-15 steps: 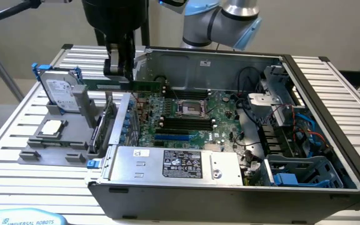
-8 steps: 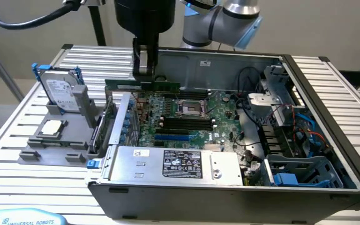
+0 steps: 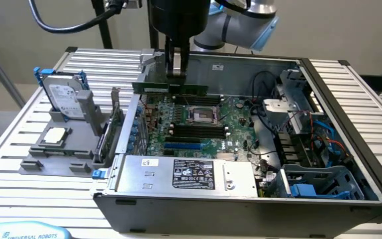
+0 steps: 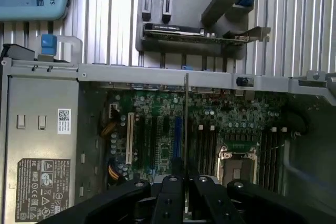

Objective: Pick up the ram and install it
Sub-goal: 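Pick up the ram and move it above insertion slot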

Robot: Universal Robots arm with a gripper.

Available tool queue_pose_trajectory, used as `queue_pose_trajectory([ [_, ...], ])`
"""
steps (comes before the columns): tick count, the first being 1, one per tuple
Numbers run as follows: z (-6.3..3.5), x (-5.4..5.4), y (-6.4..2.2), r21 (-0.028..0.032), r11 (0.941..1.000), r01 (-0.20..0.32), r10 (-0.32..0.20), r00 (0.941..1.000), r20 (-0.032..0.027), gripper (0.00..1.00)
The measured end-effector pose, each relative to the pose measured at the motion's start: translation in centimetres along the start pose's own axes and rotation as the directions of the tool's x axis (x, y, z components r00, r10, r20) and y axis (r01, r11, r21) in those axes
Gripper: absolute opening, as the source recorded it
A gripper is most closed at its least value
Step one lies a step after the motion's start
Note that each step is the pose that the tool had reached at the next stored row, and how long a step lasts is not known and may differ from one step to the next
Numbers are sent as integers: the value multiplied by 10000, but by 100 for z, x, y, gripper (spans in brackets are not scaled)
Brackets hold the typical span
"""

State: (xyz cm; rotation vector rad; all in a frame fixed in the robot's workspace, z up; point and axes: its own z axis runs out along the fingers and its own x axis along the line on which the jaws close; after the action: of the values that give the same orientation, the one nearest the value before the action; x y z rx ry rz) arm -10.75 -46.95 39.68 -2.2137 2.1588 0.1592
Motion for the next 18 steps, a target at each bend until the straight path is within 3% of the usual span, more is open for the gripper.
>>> queue_pose_trajectory([
  [8, 128, -264, -228, -1, 10000, -1, 1, 10000, -10, 13],
  [18, 319, -602, -431, -1, 10000, -2, 2, 10000, -16, 13],
])
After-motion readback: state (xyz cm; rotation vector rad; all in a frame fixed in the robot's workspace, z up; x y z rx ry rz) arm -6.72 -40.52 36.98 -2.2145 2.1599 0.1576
